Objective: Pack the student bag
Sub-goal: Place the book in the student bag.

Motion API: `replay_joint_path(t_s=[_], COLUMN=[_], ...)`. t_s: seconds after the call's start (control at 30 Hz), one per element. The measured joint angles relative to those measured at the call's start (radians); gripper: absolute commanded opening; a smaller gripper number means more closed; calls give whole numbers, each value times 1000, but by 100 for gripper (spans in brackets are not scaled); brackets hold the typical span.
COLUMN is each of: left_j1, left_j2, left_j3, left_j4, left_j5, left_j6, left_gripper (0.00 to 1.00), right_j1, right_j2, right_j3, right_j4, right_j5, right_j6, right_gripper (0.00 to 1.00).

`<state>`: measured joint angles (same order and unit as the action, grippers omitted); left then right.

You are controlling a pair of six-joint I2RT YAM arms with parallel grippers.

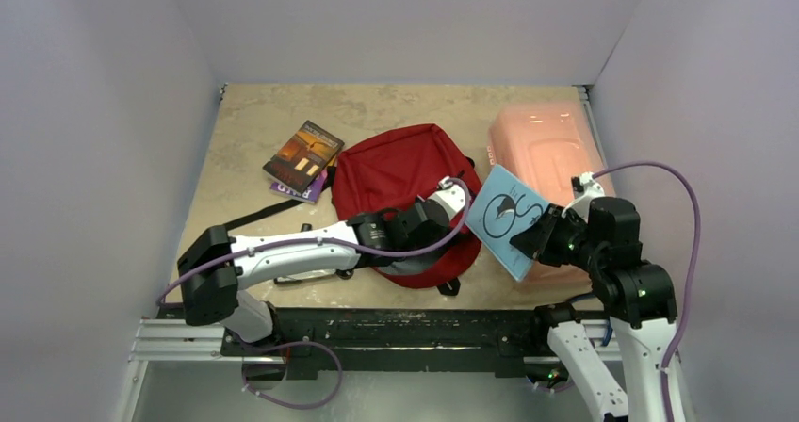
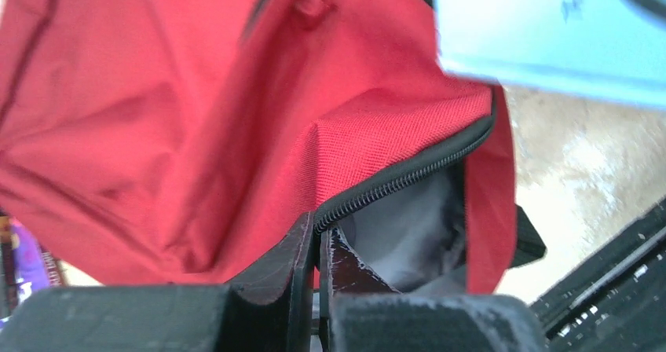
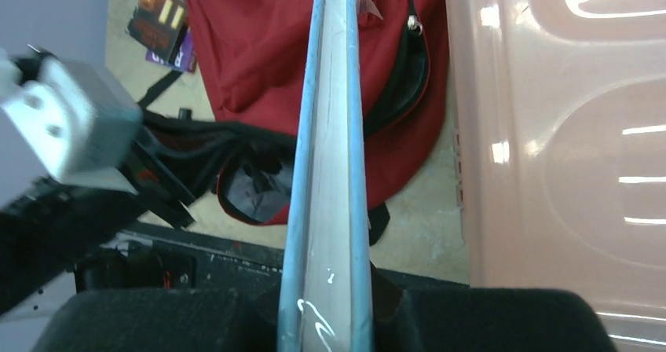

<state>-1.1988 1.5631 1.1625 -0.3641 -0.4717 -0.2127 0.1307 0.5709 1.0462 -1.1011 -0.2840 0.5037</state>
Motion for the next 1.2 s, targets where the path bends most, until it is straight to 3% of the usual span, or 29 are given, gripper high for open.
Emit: replay_joint_path(t_s=[0.37, 0.7, 0.9, 1.07, 1.2], left_j1=[111, 110, 110, 110, 110], left_j2=[-161, -175, -154, -142, -142], left_j3=[87, 236, 307, 328, 328], left_j4=[-58, -119, -135, -150, -154], left_j5=[-26, -30, -19, 4, 48], left_j6=[192, 287, 322, 347, 356], left_gripper=[0, 0, 0, 0, 0], right_j1=[1, 1, 2, 21, 58], right_j2=[40, 94, 56, 95, 102], right_j3=[-62, -64, -206, -220, -264], right_j4=[-26, -70, 6, 55, 227], right_j5=[-308, -375, -485, -494, -472], right_j6=[-48, -70, 7, 49, 200], right_gripper=[0, 0, 0, 0, 0])
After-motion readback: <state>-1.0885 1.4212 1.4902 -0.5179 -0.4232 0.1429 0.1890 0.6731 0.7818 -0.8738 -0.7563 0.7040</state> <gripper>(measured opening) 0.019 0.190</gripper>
